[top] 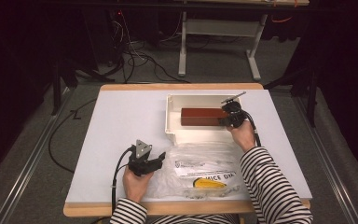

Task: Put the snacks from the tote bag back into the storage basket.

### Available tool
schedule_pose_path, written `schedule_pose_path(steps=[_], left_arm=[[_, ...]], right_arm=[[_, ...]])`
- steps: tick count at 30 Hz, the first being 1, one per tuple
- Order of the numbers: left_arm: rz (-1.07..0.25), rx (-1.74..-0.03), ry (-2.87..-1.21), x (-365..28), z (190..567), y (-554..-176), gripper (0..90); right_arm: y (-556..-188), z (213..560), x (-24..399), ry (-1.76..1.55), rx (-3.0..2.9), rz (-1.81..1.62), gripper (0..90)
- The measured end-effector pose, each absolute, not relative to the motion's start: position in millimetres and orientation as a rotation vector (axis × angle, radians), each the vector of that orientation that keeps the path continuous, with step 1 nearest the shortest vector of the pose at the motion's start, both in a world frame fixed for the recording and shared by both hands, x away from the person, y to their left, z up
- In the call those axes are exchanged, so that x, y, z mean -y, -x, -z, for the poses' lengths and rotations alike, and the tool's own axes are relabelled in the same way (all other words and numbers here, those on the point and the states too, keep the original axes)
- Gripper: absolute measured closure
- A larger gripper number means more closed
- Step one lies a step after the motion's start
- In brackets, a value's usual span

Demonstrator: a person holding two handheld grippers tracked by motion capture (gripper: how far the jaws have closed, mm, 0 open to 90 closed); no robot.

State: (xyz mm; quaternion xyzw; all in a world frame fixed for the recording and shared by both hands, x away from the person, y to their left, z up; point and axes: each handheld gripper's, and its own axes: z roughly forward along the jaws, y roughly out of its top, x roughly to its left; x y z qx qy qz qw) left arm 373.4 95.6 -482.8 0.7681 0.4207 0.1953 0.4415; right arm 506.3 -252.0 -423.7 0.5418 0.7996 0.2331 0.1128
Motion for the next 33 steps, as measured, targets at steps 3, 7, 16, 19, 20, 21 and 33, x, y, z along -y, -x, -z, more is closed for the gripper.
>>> schedule_pose_path(steps=[3,7,16,19,20,21,33], left_arm=[[-0.486,-1.044,-1.906,-95.5,482.9,-373.4,36.5],[-0.487,-1.046,-1.906,-95.7,482.7,-373.2,36.4],[-0.492,-1.044,-1.902,-95.2,482.6,-372.6,36.9],[-0.476,-1.044,-1.894,-96.1,482.2,-373.0,37.5],[-0.471,-1.043,-1.888,-96.7,481.8,-372.9,37.7],[-0.474,-1.037,-1.884,-97.1,481.1,-372.3,37.9],[-0.441,-0.995,-1.846,-99.7,461.3,-366.6,38.2]], right_arm=[[-508.7,423.6,252.6,-1.602,-2.34,-0.689,90.0],[-509.6,423.3,247.9,-1.583,-2.351,-0.689,90.0],[-506.6,420.0,244.6,-1.536,-2.374,-0.765,90.0],[-500.7,414.4,242.7,-1.495,-2.38,-0.799,89.7],[-498.4,412.3,242.8,-1.479,-2.379,-0.82,89.3],[-495.9,410.1,243.1,-1.464,-2.379,-0.837,88.9],[-465.0,385.4,265.3,-1.352,-2.328,-0.978,67.4]])
